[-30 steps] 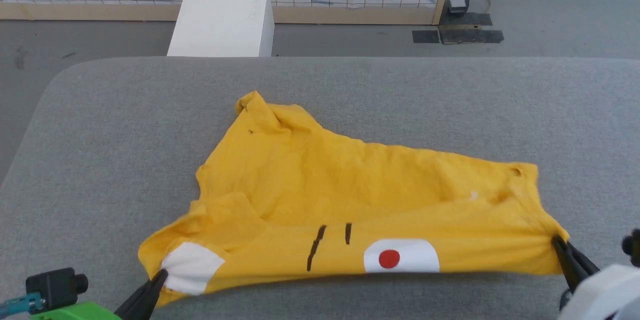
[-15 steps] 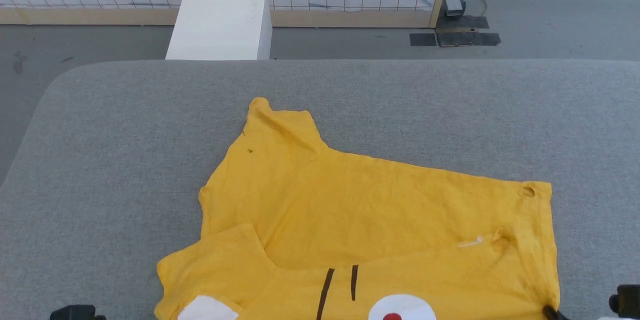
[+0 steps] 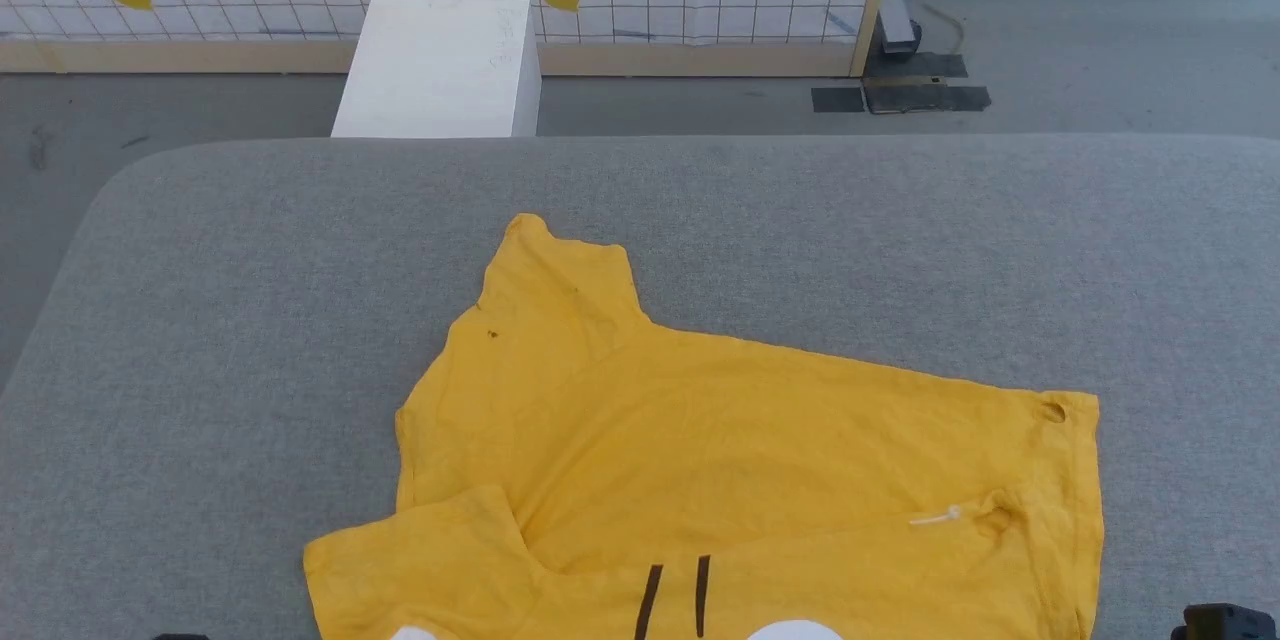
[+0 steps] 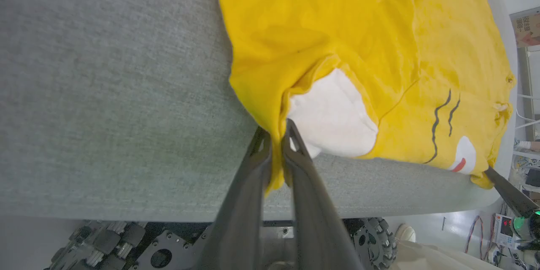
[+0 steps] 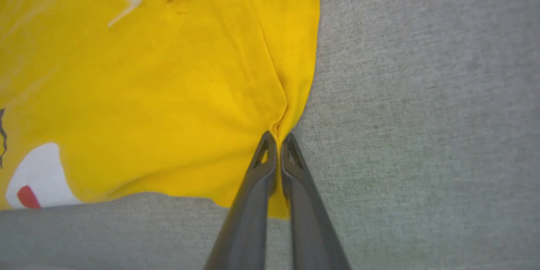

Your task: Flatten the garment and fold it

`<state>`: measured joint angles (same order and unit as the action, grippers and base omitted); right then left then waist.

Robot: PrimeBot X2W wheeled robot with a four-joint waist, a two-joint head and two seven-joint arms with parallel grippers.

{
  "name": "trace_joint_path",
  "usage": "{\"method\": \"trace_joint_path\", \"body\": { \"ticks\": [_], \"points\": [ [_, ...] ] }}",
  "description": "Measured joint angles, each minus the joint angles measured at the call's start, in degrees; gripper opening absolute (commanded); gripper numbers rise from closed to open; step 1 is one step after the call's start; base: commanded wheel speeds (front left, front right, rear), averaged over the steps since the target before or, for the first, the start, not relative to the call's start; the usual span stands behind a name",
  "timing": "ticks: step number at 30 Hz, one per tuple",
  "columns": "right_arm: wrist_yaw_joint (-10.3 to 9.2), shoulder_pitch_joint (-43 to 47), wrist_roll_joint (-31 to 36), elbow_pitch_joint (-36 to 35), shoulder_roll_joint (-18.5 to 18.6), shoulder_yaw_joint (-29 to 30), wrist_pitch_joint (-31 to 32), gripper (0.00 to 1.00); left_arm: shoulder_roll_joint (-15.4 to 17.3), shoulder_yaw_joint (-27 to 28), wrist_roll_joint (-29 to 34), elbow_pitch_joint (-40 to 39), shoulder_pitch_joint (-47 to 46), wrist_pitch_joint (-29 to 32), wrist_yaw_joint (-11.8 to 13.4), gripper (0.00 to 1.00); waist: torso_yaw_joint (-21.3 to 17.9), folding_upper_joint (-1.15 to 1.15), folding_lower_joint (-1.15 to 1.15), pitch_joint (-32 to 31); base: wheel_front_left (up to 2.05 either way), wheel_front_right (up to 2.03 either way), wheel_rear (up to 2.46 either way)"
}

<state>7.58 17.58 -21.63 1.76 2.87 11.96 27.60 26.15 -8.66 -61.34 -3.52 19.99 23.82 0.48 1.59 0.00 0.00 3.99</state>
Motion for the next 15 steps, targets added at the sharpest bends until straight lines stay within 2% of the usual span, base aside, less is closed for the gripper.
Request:
{"method": "trace_joint_path", "body": {
  "ticks": [1,6,11,13,14,15],
  "points": [
    [0.0,-0.1,-0.01,0.26,0.0,-0.18,-0.45,1.0,-0.27,0.14,0.33,0.27,-0.41,-0.9,-0.03,1.0,-0.03,0.0,0.0,-0.15,0.0,0.0,0.0],
    [0.0,-0.27,0.18,-0.71,-0.04,-0.23,-0.98,1.0,-0.73,0.42,0.88,0.57,-1.26,-2.54,-0.98,1.0,0.05,0.0,0.0,-0.79,0.0,0.0,0.0],
    [-0.01,-0.24,0.46,-7.71,-0.01,1.6,-0.78,1.0,-0.59,1.88,1.62,-3.23,-1.1,-4.66,-1.23,1.0,0.3,0.0,0.0,-1.09,0.0,0.0,0.0],
    [-0.01,-0.26,0.59,-11.14,-0.02,2.68,-2.18,1.0,-0.6,3.71,2.89,-5.53,-1.16,-8.01,-1.27,1.0,0.39,0.0,0.0,-1.04,0.0,0.0,0.0],
    [-0.01,-0.37,1.24,-14.05,0.05,3.36,-4.75,1.0,-0.69,5.57,5.65,-7.7,-1.48,-12.83,-1.26,1.0,0.51,0.0,0.0,-0.93,0.0,0.0,0.0],
    [-0.01,-0.5,1.63,-15.0,0.04,3.36,-6.19,1.0,-0.87,6.09,7.03,-8.42,-1.82,-14.8,-1.22,1.0,0.55,0.0,0.0,-0.87,0.0,0.0,0.0]
  ]
}}
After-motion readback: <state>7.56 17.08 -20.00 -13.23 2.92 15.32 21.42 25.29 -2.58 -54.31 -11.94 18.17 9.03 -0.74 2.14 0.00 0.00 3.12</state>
